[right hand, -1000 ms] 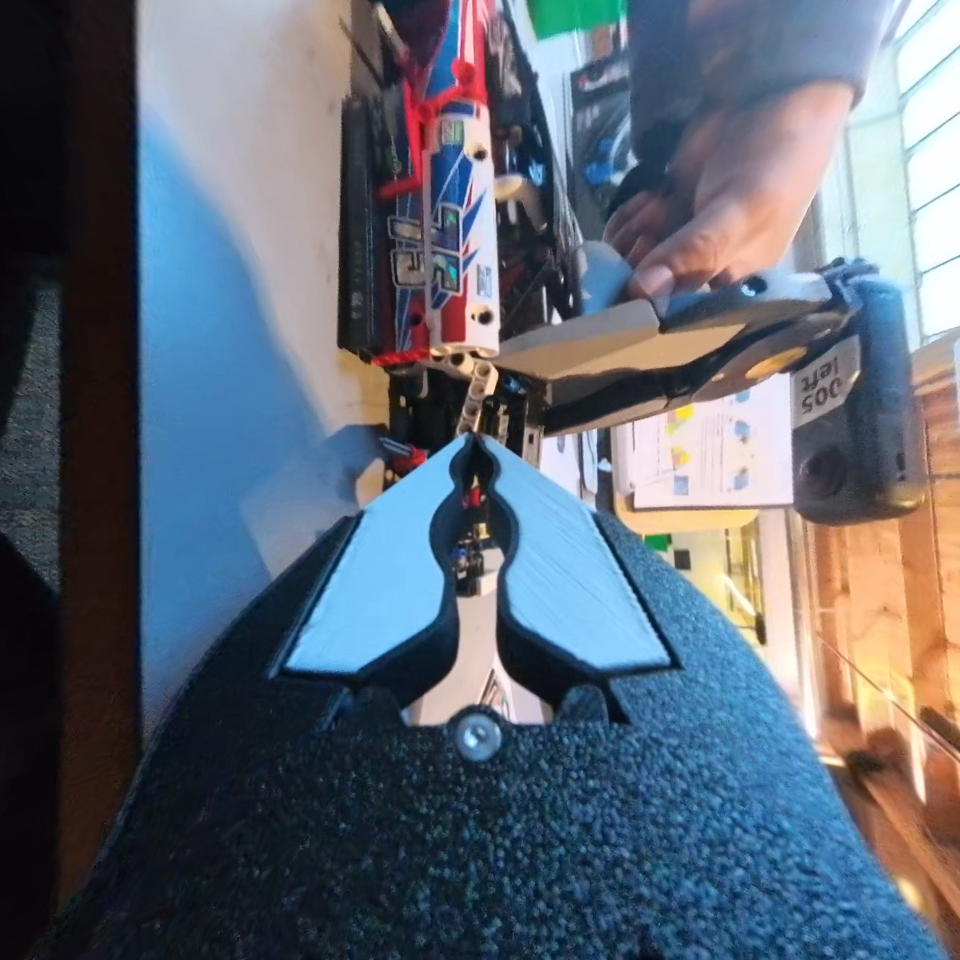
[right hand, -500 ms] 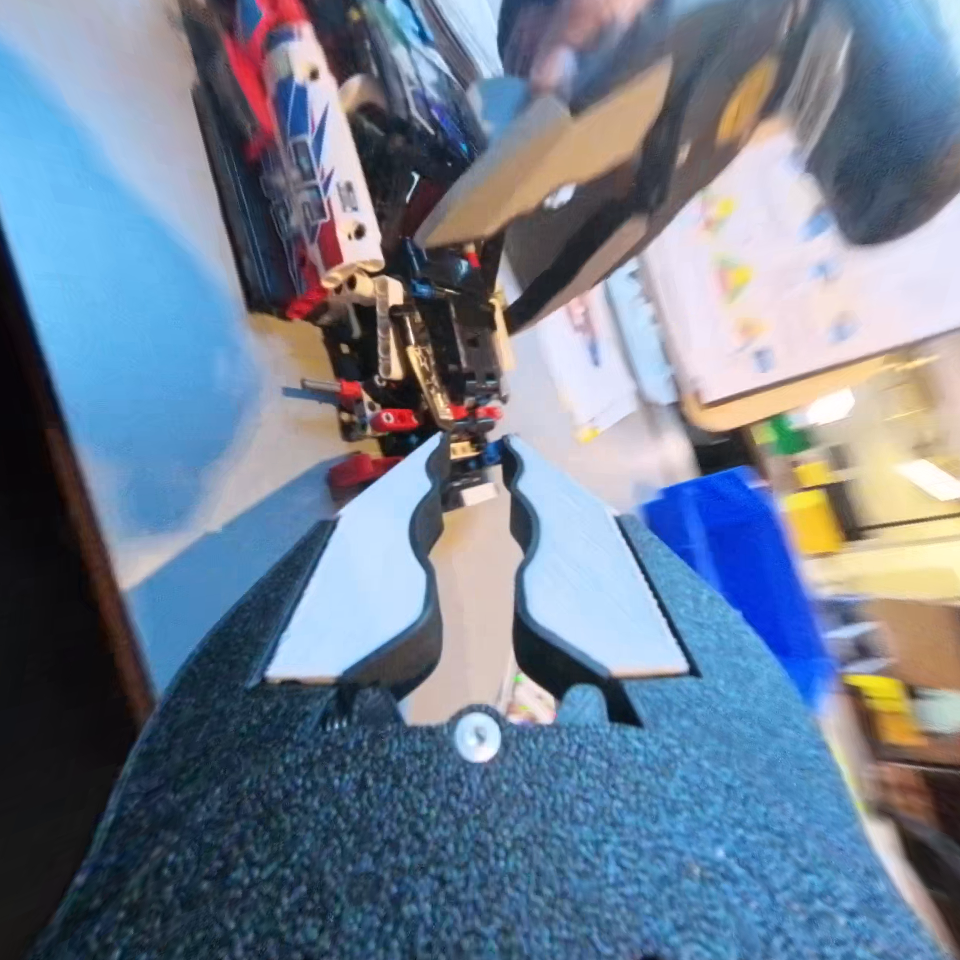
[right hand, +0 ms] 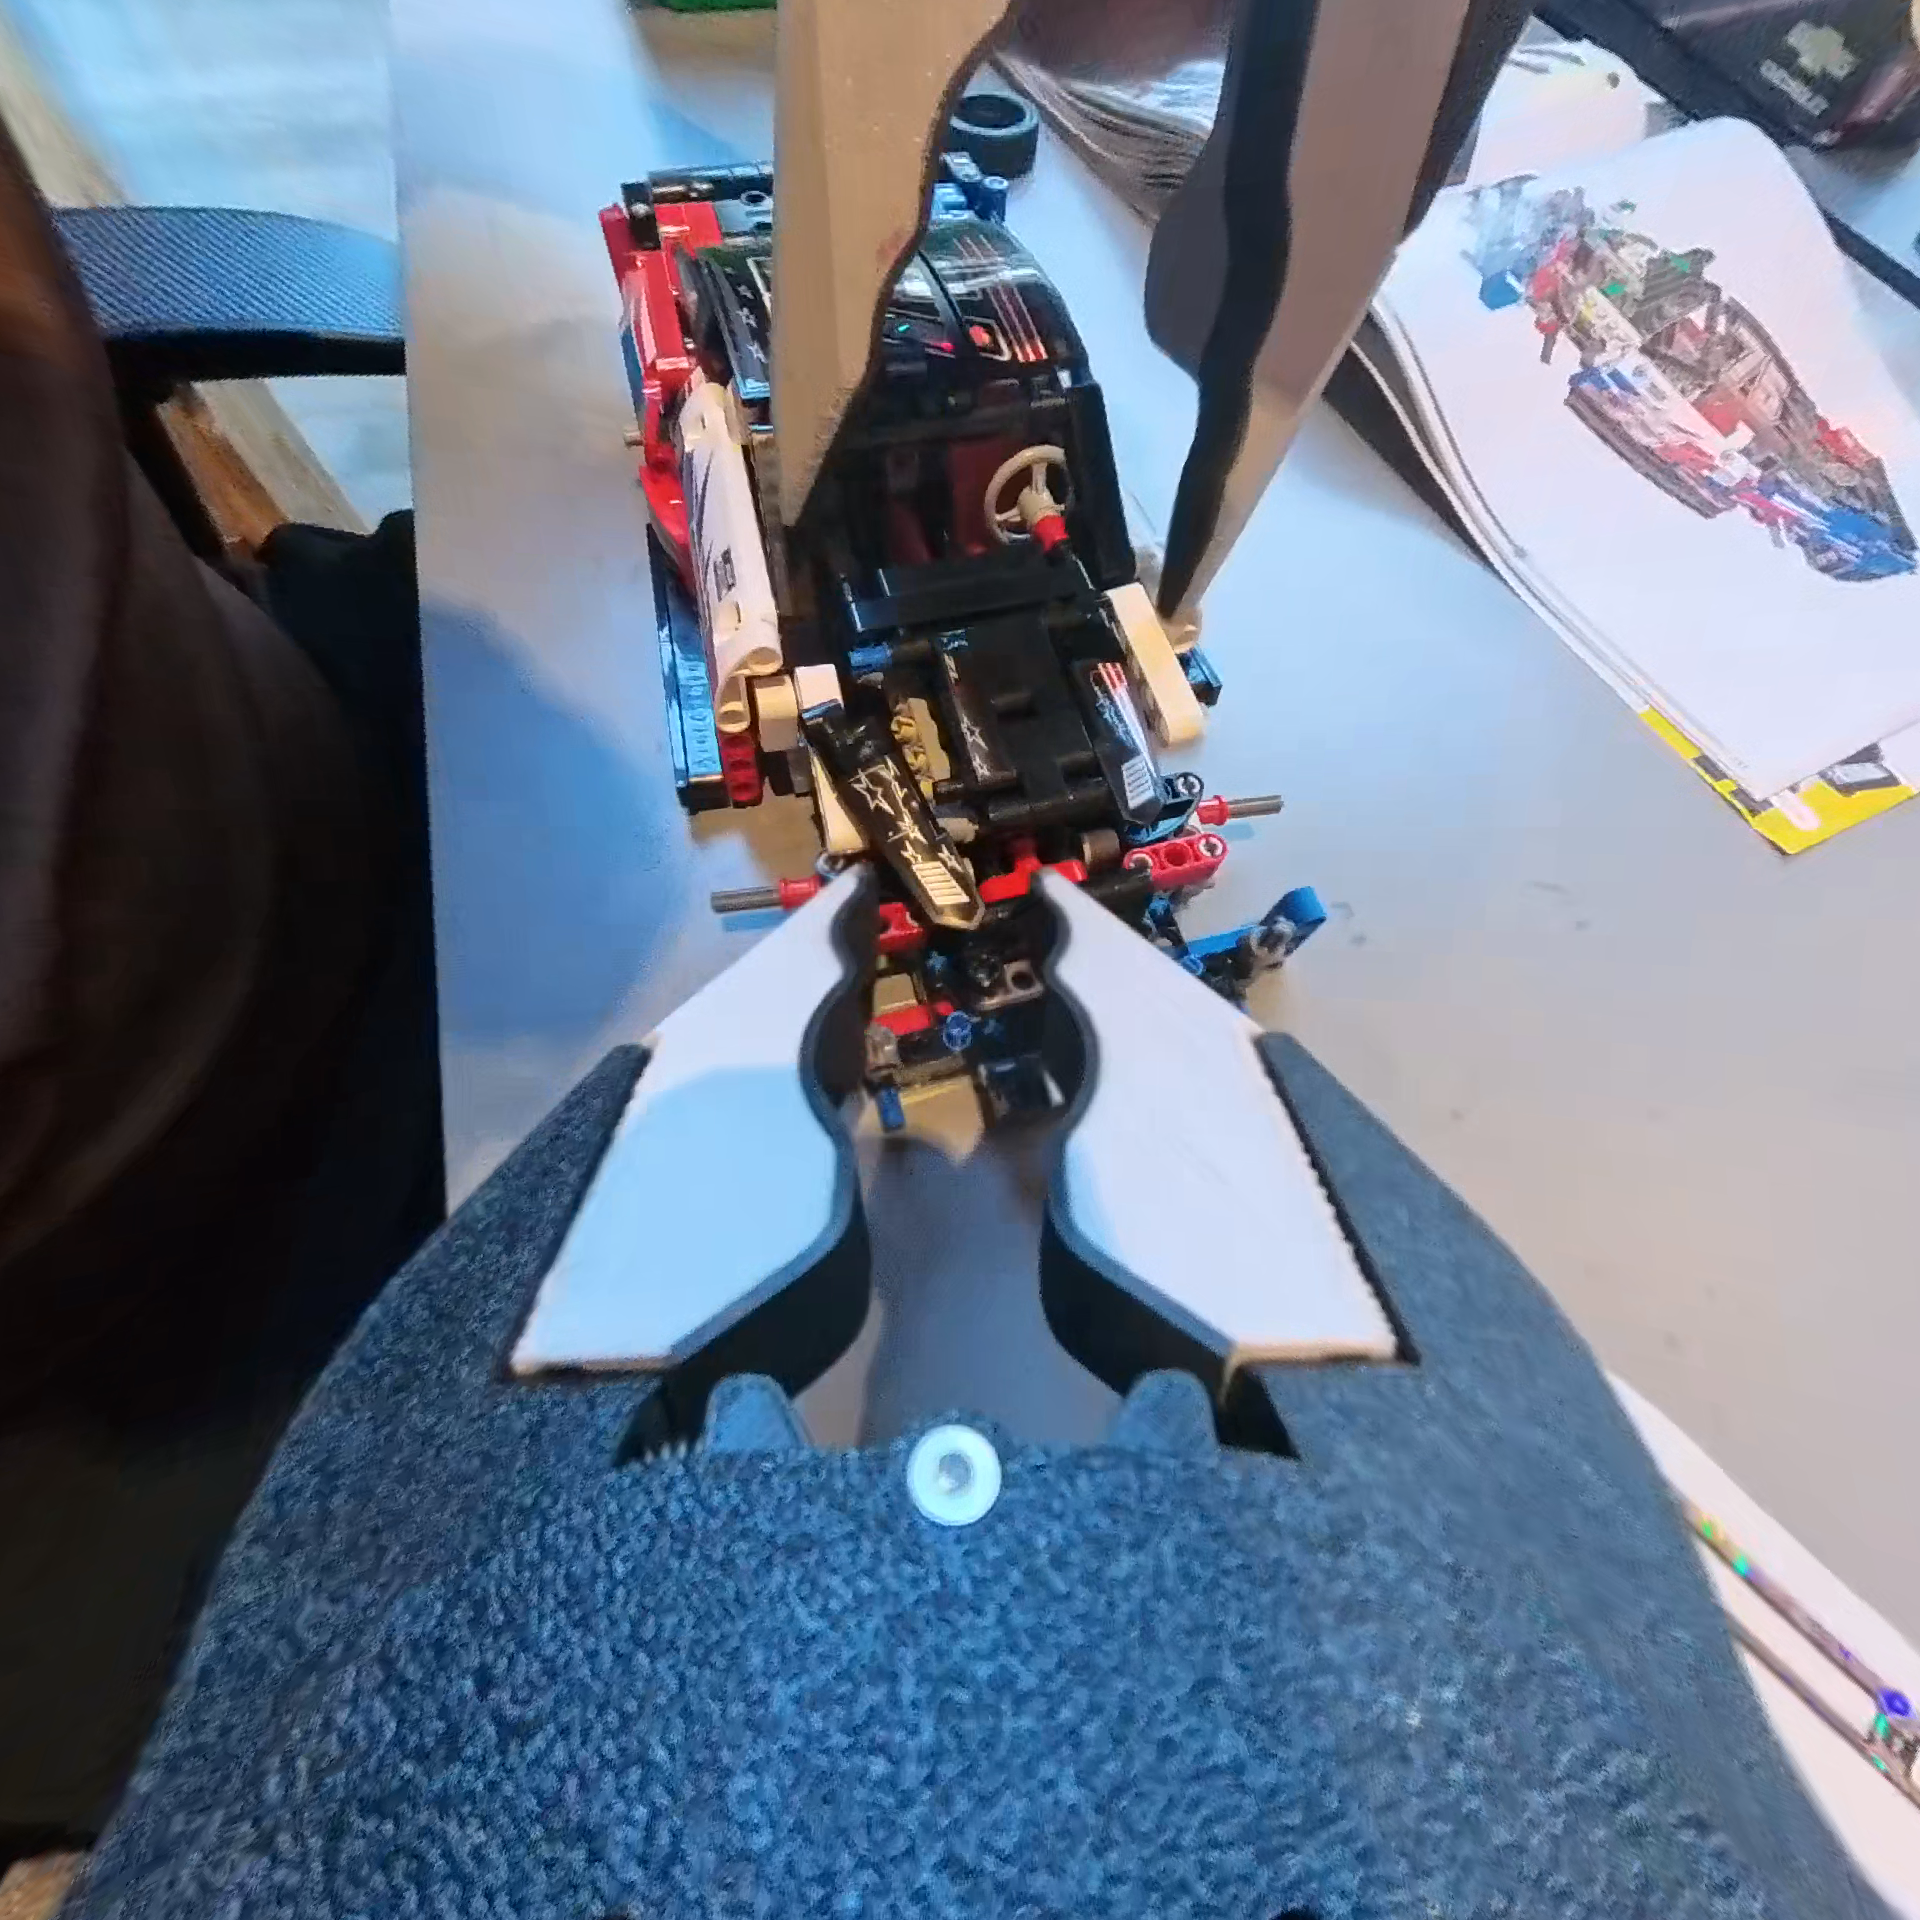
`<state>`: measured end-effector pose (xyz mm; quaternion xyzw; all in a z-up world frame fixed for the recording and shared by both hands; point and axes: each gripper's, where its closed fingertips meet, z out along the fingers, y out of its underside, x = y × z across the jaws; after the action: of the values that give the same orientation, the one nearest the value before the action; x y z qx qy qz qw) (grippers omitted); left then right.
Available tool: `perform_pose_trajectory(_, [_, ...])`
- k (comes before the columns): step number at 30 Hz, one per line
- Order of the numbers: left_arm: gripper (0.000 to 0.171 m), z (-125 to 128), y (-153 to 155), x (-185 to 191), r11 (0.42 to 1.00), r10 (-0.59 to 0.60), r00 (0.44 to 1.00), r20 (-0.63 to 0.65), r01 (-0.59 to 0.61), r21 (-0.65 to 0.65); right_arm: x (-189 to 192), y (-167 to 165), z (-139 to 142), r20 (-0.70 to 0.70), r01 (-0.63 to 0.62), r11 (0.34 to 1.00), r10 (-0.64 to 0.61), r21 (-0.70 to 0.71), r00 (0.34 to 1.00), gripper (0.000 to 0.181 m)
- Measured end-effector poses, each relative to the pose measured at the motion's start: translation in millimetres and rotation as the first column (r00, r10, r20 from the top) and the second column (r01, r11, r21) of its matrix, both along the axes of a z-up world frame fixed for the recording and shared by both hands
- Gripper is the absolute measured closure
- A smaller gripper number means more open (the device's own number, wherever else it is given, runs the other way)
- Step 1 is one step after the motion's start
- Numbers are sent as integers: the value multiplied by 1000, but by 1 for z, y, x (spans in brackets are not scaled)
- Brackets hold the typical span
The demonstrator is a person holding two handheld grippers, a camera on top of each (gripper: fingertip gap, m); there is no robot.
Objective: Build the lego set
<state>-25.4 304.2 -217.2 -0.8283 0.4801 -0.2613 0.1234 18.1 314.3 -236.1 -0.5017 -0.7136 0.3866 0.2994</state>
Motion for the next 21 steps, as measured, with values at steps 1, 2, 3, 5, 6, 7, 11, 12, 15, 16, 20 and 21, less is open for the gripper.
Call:
perform_pose_trajectory(1, [100, 0, 0, 1, 1000, 0, 1000, 5, 0, -2, 0, 0, 0, 0, -17, 1000, 17, 0, 1000, 161])
perform_pose_trajectory(2, [100, -1, 1, 0, 1000, 0, 1000, 5, 0, -1, 0, 1, 0, -4, -26, 1000, 26, 0, 1000, 162])
perform_pose_trajectory(3, [101, -3, 2, 0, 1000, -1, 1000, 2, 1, 0, 0, 1, 0, -10, -33, 999, 33, -3, 999, 162])
perform_pose_trajectory(5, [101, -5, 2, 1, 1000, -6, 1000, 4, 6, -7, -1, 1, -1, -7, -62, 998, 62, -15, 998, 158])
perform_pose_trajectory(6, [100, -6, 2, 1, 1000, -9, 1000, 5, 9, -11, -1, 0, -1, -4, -78, 997, 78, -24, 997, 154])
perform_pose_trajectory(7, [100, -7, 2, 1, 1000, -11, 1000, 2, 11, -12, -1, -1, -1, -4, -95, 995, 95, -32, 996, 151])
perform_pose_trajectory(11, [99, -7, 2, 3, 1000, -16, 1000, 0, 16, -9, -2, -7, 0, -12, -161, 987, 161, -20, 987, 167])
perform_pose_trajectory(12, [99, -6, 2, 3, 1000, -16, 1000, 3, 16, -9, -2, -7, -2, -5, -167, 986, 167, -14, 986, 167])
perform_pose_trajectory(15, [99, -7, 2, 4, 1000, -13, 1000, 4, 14, -11, -3, -6, -4, 9, -164, 986, 164, -7, 986, 164])
perform_pose_trajectory(16, [98, -8, 2, 4, 1000, -13, 1000, 4, 13, -12, -3, -6, -4, 5, -165, 986, 165, -10, 986, 165])
perform_pose_trajectory(20, [97, -11, 2, 4, 1000, -10, 1000, 0, 10, -14, 0, -10, -1, -6, -172, 985, 172, -24, 985, 169])
perform_pose_trajectory(21, [97, -10, 2, 4, 1000, -10, 1000, -3, 10, -10, 2, -12, -1, 2, -172, 985, 172, -37, 985, 169])
